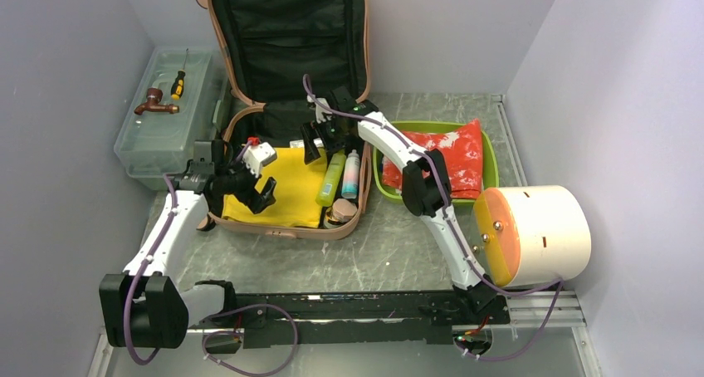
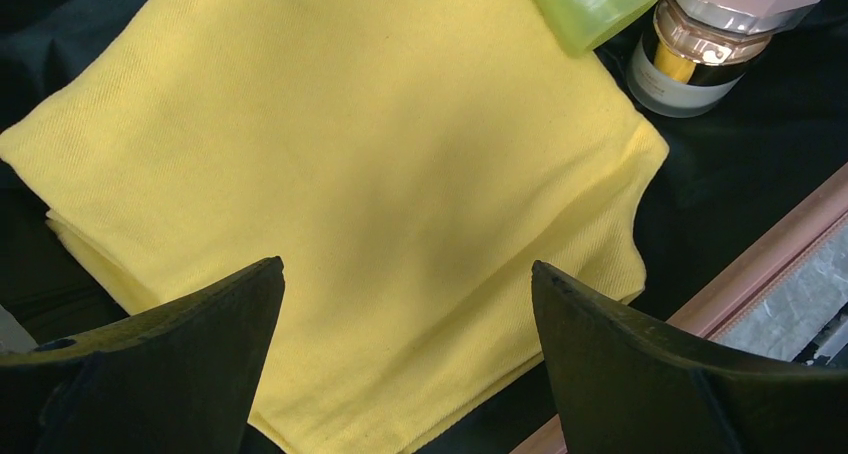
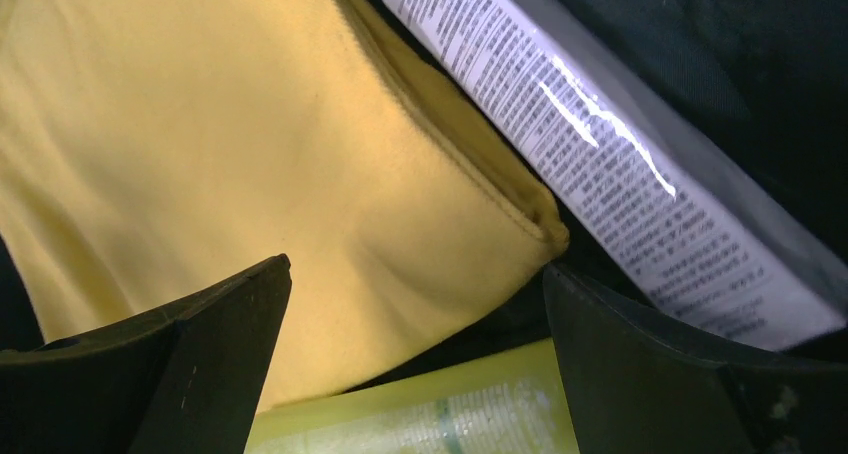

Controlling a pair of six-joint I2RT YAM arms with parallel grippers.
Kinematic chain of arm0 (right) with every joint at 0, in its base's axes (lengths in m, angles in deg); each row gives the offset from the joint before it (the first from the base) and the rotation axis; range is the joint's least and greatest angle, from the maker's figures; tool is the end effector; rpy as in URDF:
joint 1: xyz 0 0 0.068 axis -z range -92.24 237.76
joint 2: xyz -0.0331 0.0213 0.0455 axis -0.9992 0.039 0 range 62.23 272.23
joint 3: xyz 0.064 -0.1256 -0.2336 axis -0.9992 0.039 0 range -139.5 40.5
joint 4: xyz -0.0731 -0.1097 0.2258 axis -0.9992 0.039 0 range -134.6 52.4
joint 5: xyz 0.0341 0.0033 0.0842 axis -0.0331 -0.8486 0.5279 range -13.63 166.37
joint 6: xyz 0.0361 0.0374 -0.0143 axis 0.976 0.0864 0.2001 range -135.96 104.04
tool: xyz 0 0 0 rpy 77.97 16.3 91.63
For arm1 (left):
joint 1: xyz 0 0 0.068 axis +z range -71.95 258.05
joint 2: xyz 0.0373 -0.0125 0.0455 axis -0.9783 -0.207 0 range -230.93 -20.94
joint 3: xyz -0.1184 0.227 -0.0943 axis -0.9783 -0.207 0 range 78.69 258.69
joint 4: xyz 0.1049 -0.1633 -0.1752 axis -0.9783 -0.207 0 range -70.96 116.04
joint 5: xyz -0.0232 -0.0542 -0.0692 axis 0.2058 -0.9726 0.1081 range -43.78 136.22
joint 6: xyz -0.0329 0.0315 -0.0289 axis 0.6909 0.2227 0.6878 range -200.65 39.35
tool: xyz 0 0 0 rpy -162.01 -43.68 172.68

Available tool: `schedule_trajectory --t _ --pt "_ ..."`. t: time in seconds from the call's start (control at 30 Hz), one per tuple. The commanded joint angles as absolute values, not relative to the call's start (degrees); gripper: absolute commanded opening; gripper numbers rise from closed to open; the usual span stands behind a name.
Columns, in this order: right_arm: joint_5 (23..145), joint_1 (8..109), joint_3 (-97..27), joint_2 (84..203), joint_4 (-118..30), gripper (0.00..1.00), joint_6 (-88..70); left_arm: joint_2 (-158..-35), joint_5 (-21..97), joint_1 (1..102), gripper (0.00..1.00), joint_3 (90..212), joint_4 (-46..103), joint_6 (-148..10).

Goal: Open, take out, and arrange the luggage
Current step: Pick up the clothes from the luggage.

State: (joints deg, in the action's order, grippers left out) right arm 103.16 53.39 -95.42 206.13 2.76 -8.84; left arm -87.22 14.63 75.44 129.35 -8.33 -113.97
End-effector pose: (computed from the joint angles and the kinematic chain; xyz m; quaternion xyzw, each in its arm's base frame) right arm 0.4404 0.3205 0.2074 -0.2859 0.8862 0.3094 0.1927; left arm 0.2319 -0.0292 0.2671 0.3675 0.8313 -0.1595 0.3852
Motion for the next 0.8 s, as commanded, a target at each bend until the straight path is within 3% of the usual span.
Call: schedule_trajectory --t 0.0,0.17,0.33,0.67,0.77 --pt "98.79 53.49 -98.97 208.28 0.89 1.0 -7.65 -85.52 15.22 75.24 0.99 128.64 -5.41 -112.12" --pt "97.56 53.49 -99.33 209.37 0.73 1.0 -7.6 -85.32 15.2 75.24 0.99 128.53 -4.97 -112.11" --pt "104.44 53.31 -99.68 210.03 1.64 0.99 -5.79 -85.66 15.58 75.23 0.99 128.35 -4.47 -112.24" --pt "122.61 53.31 -97.44 208.24 4.21 0.86 -5.59 -85.3 15.3 75.17 0.99 128.35 -4.82 -112.26" --pt "123.66 53.31 -96.17 206.78 4.96 0.76 -7.13 -85.19 15.16 75.24 0.99 128.2 -4.83 -112.29"
